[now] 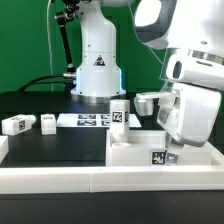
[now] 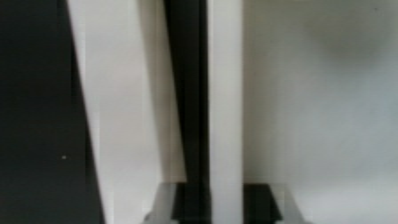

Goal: Assemble square table

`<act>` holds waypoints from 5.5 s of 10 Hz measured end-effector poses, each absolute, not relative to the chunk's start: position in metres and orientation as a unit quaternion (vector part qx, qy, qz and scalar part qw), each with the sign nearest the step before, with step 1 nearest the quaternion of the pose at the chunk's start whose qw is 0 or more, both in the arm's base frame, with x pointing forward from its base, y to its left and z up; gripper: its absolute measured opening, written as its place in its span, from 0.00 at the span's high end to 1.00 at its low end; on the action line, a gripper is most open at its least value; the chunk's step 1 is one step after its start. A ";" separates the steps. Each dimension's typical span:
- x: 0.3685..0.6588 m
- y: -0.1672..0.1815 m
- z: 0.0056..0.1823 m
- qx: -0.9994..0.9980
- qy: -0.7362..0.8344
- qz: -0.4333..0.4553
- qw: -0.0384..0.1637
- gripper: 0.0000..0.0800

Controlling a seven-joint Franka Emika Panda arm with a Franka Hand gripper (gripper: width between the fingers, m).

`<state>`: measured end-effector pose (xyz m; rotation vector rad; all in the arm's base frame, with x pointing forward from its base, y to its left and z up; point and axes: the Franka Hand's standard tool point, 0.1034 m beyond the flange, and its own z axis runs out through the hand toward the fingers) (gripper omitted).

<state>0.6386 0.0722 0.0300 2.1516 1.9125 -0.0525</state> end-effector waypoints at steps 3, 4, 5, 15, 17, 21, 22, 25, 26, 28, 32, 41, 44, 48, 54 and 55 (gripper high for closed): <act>0.638 0.069 0.029 0.742 0.657 -0.019 0.131 0.81; 0.638 0.068 0.029 0.743 0.657 -0.019 0.130 0.58; 0.635 0.062 0.032 0.738 0.662 -0.021 0.130 0.58; 0.581 -0.045 0.116 0.757 0.641 -0.032 0.126 0.19; 0.580 -0.044 0.115 0.792 0.597 -0.025 0.126 0.19; 0.555 -0.075 0.090 0.902 0.418 -0.027 0.105 0.19; 0.538 -0.087 0.080 0.924 0.370 -0.037 0.091 0.19; 0.544 -0.073 0.076 0.947 0.306 -0.012 0.094 0.19; 0.544 -0.073 0.075 0.960 0.264 -0.008 0.092 0.19; 0.543 -0.074 0.075 0.969 0.228 -0.005 0.090 0.19; 0.503 -0.127 0.077 0.976 0.205 -0.037 0.059 0.19; 0.471 -0.120 0.054 0.991 0.125 -0.043 0.037 0.19; 0.445 -0.113 0.047 0.992 0.081 -0.099 0.010 0.19; 0.445 -0.114 0.046 0.991 0.090 -0.098 0.010 0.19; 0.431 -0.125 0.040 0.985 0.131 -0.116 -0.004 0.19; 0.425 -0.121 0.040 0.980 0.124 -0.155 -0.007 0.19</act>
Offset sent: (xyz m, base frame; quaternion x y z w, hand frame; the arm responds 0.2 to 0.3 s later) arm 0.0000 0.0000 0.0000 0.0000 0.0000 0.0000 1.0000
